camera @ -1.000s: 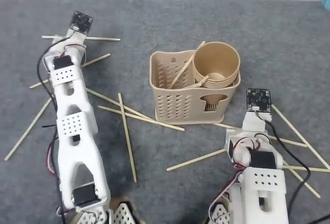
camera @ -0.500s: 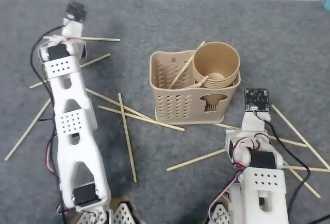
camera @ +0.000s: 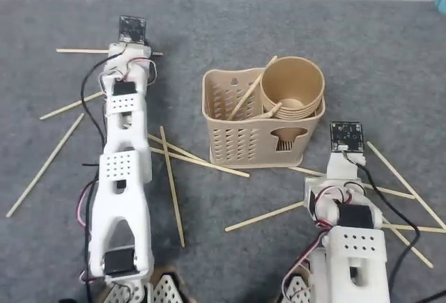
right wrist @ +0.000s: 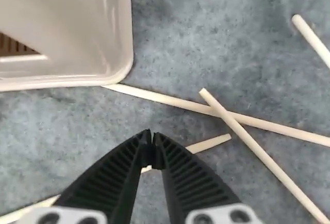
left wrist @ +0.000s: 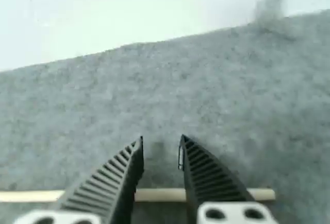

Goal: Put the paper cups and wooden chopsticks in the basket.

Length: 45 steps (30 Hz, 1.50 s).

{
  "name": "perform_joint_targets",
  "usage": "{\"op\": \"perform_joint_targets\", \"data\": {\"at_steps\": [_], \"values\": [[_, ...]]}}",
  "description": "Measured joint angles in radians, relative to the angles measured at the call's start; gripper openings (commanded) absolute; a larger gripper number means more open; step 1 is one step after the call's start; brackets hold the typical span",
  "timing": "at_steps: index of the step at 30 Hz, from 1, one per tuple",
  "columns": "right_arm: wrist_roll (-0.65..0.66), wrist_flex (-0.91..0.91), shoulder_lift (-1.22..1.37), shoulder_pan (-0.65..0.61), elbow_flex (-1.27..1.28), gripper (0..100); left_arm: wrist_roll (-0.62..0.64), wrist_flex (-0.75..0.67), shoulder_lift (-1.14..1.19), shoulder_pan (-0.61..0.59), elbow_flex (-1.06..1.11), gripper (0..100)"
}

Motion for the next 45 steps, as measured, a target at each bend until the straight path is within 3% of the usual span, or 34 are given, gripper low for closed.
{"op": "perform_joint_targets", "data": {"at_steps": [5,20,28,36,41,45], "values": [[0.006,0.000,0.000,-0.017,0.000,0.8,0.000,0.120,-0.006,0.000,-0.009,11],[0.012,0.000,0.000,-0.026,0.000,0.9,-0.023,0.982,-0.195,-0.049,-0.120,11],[0.043,0.000,0.000,-0.026,0.000,0.9,-0.061,1.278,-0.206,-0.109,-0.239,11],[0.048,0.000,0.000,-0.025,0.000,0.9,-0.052,1.289,-0.382,-0.215,-0.241,11],[0.048,0.000,0.000,-0.026,0.000,0.9,0.046,1.057,-0.388,-0.236,-0.235,12],[0.049,0.000,0.000,-0.026,0.000,0.9,0.037,0.856,-0.298,-0.227,-0.157,12]]}}
